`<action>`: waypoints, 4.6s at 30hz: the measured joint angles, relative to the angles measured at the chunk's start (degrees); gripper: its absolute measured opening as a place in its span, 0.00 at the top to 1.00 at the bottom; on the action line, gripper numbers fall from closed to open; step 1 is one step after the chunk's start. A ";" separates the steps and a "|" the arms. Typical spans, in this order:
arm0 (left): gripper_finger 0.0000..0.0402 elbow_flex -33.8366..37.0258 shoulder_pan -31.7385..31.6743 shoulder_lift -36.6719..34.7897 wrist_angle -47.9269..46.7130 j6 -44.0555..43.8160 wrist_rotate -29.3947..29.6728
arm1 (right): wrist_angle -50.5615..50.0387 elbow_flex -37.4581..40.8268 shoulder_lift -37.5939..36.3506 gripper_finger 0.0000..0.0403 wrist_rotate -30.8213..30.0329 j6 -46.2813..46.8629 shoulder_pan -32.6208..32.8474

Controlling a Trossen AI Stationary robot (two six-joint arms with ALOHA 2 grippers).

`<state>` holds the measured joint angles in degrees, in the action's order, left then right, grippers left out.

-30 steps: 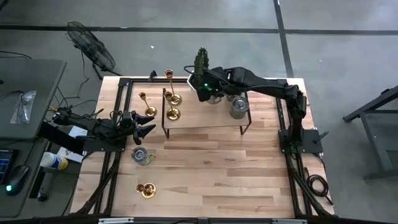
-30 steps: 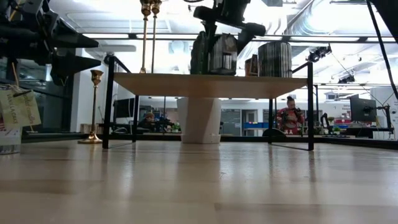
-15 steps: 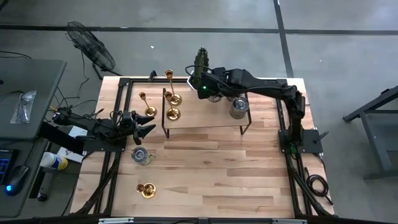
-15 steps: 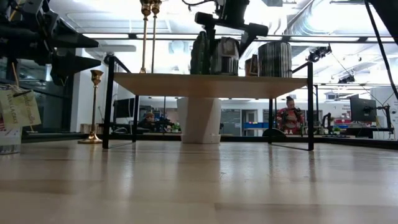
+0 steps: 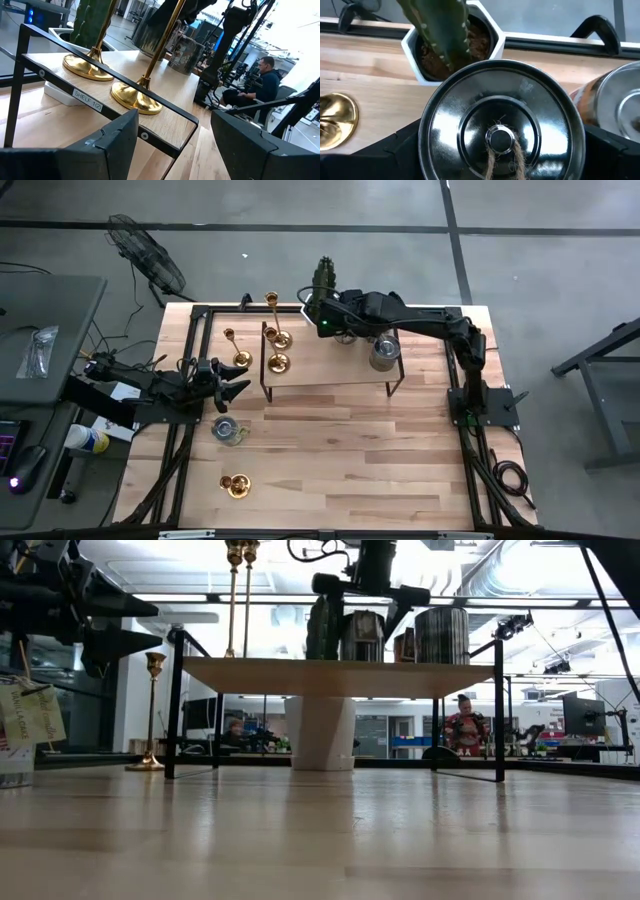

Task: Pick & Place candle stick holders
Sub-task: Put the silver scented candle can on the shelf, then put the gold candle holder on the shelf

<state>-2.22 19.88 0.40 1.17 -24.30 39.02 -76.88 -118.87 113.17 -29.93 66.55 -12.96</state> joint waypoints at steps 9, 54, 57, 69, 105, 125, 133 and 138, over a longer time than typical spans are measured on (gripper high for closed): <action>0.39 0.00 0.00 -0.01 -0.01 0.00 0.05 | -0.20 -0.02 1.38 0.13 0.29 1.39 0.09; 0.39 0.01 0.00 0.00 0.00 0.00 0.00 | -0.85 0.86 1.50 0.02 3.02 0.85 -1.79; 0.39 0.02 0.00 0.00 0.00 0.00 0.00 | -0.87 0.86 1.50 0.02 3.49 0.74 -1.83; 0.39 0.00 0.00 0.01 -0.02 0.01 -0.01 | -0.87 0.86 0.97 0.02 4.82 -0.36 -2.09; 0.39 0.00 0.00 0.01 0.00 -0.01 -0.01 | -0.50 0.86 -10.90 0.02 4.51 -13.79 3.40; 0.39 0.01 0.00 0.01 0.00 -0.01 -0.01 | -8.33 0.86 -12.25 0.04 -8.60 -18.19 21.43; 0.39 0.00 0.00 0.01 0.00 -0.01 -0.01 | -13.09 0.86 -13.54 0.30 -13.29 -10.82 28.75; 0.39 0.00 0.00 -0.01 0.01 -0.01 0.08 | -13.11 0.86 -13.60 0.57 -18.05 -7.18 32.67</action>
<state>-2.21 19.88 0.38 1.18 -24.31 39.10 -90.00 -118.02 99.57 -47.98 59.37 19.71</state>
